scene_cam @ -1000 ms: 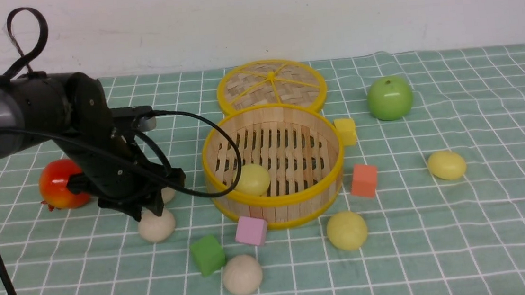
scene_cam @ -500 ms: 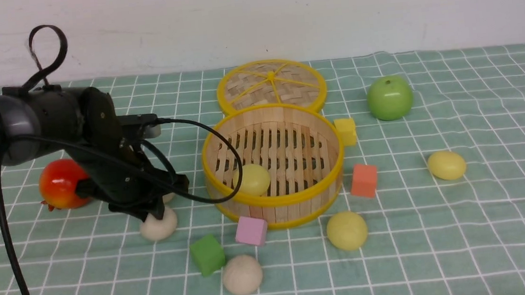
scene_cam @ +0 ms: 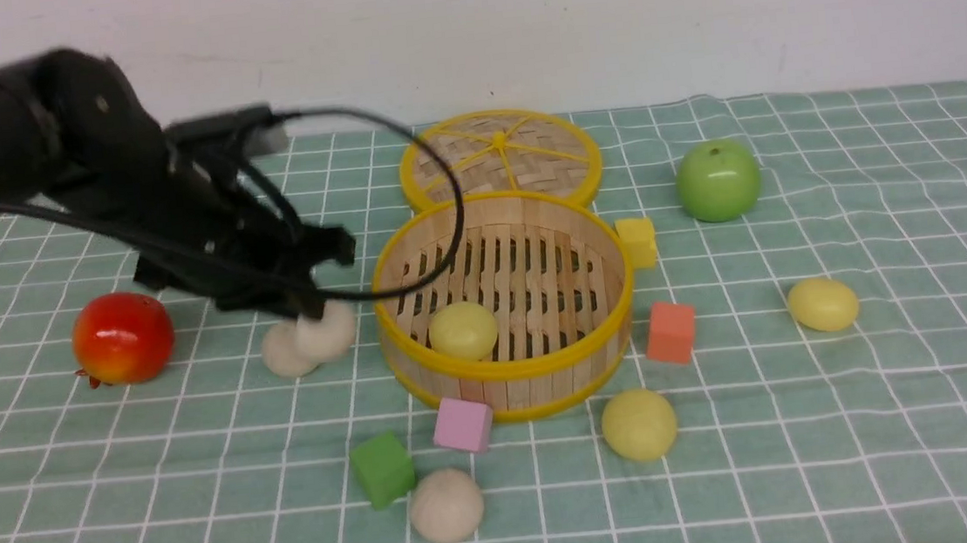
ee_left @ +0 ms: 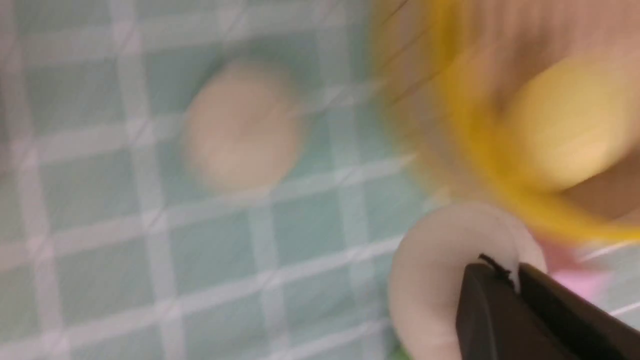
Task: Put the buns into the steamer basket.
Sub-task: Use the left arm to put the steamed stuffed bun into the steamer
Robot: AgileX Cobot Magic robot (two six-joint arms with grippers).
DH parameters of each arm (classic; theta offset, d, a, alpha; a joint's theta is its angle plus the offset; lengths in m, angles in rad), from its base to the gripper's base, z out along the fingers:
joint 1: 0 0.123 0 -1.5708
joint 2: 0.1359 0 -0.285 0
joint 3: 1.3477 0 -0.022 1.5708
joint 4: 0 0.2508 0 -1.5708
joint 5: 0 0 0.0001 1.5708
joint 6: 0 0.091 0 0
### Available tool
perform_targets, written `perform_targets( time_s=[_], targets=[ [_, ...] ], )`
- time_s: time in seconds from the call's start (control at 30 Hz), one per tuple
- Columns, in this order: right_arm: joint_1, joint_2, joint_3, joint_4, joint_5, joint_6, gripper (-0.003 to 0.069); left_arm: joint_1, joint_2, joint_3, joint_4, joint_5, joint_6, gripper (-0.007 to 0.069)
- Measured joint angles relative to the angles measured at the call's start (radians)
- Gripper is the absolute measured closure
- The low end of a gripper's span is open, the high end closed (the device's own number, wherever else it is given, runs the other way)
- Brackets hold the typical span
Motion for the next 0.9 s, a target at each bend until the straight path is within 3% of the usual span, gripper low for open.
perform_targets(
  time_s=[0.13, 0.3, 0.67, 0.9],
  targets=[
    [0.000, 0.000, 0.000, 0.000, 0.000, 0.000, 0.0419, -0.006, 0.047, -0.062, -0.142, -0.027, 0.135, 0.0632],
    [0.000, 0.000, 0.000, 0.000, 0.000, 0.000, 0.0419, -0.053, 0.156, -0.154, -0.154, -0.062, 0.203, 0.0632],
    [0.000, 0.000, 0.000, 0.000, 0.000, 0.000, 0.0419, -0.070, 0.351, -0.361, -0.011, -0.091, 0.106, 0.0633],
    [0.000, 0.000, 0.000, 0.000, 0.000, 0.000, 0.0419, -0.070, 0.405, -0.373, 0.011, -0.072, 0.095, 0.0609]
  ],
)
